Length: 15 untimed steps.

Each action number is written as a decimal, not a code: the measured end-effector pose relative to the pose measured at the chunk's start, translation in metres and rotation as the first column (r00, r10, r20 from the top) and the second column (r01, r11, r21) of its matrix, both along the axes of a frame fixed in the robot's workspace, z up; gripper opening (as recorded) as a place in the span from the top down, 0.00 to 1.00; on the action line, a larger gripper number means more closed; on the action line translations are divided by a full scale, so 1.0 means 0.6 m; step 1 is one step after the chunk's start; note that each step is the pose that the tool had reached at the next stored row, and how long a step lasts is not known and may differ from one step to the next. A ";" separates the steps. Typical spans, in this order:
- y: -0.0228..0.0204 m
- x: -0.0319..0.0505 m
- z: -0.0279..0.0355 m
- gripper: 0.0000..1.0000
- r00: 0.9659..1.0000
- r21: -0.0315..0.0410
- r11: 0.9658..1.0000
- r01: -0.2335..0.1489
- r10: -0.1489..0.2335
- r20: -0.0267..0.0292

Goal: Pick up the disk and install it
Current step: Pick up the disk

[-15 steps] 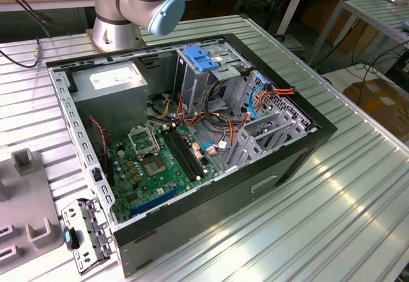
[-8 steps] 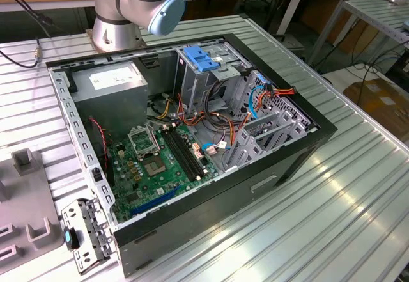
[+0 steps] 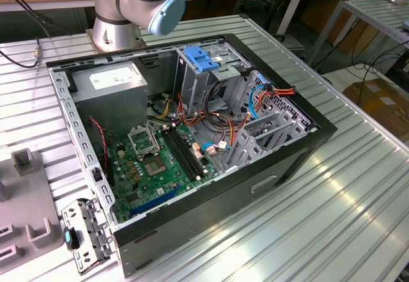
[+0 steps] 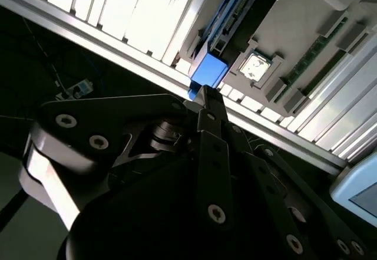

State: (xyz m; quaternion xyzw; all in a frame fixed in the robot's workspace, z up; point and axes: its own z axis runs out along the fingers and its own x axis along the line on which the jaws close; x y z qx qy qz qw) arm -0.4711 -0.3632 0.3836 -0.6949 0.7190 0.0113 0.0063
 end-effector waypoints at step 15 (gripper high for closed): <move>0.0000 0.000 -0.005 0.89 0.980 -0.003 0.980 -0.201 0.201 0.013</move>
